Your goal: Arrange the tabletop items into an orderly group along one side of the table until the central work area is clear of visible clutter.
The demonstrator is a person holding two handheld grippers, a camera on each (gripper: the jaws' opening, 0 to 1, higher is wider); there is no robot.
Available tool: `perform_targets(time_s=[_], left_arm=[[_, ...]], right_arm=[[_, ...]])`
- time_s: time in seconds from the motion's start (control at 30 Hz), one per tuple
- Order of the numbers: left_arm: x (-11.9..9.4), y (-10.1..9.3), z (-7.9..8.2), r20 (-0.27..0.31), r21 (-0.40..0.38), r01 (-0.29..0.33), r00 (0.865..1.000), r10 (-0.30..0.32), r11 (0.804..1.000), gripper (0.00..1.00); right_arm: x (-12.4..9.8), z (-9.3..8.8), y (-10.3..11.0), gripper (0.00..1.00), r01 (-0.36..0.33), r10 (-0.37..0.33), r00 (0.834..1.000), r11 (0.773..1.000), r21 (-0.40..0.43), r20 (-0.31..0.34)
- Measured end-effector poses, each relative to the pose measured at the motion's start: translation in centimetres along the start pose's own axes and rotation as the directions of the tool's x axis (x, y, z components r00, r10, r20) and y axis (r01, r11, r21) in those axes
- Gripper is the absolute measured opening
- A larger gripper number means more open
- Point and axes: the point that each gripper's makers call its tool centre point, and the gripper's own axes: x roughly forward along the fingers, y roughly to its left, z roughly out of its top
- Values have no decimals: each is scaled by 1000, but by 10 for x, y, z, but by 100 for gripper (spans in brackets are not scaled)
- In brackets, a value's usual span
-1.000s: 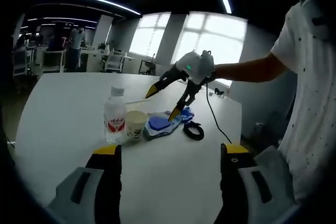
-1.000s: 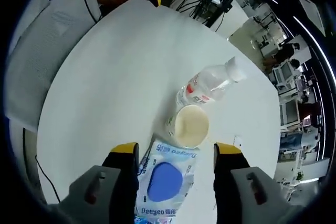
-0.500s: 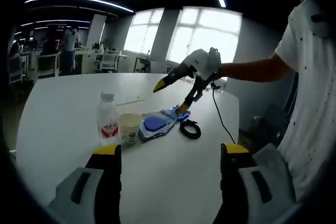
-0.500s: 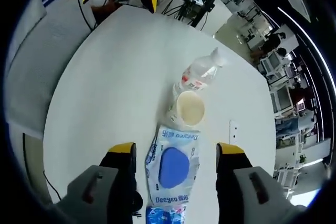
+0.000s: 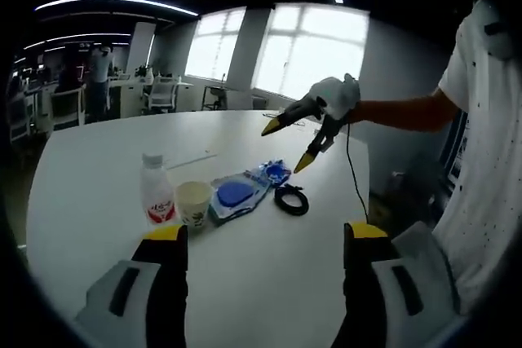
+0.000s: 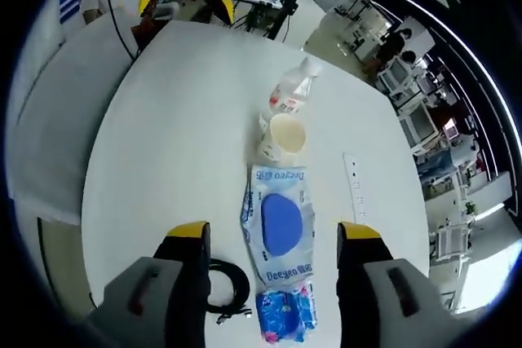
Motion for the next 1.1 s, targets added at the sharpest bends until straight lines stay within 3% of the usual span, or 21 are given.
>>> perform_targets(time_s=[0.3, 0.57, 0.77, 0.87, 1.1], left_arm=[[9, -7, -1, -25, 11, -2, 1000, 2, 1000, 81], [17, -13, -1, -33, 18, -11, 999, 12, 1000, 82], [24, -14, -3, -47, 32, -17, 999, 18, 999, 83], [29, -16, -3, -54, 48, -16, 998, 19, 999, 83], [33, -15, -8, -72, 56, -24, 997, 29, 998, 88]], right_arm=[[-31, -29, 9, 63, 59, -62, 998, 989, 135, 20], [-53, -59, 25, 65, 103, -119, 992, 954, 282, 40], [-65, -79, 36, 67, 129, -164, 985, 905, 406, 52], [-72, -90, 43, 67, 136, -189, 980, 869, 476, 63], [-79, -108, 59, 71, 150, -221, 973, 810, 568, 59]])
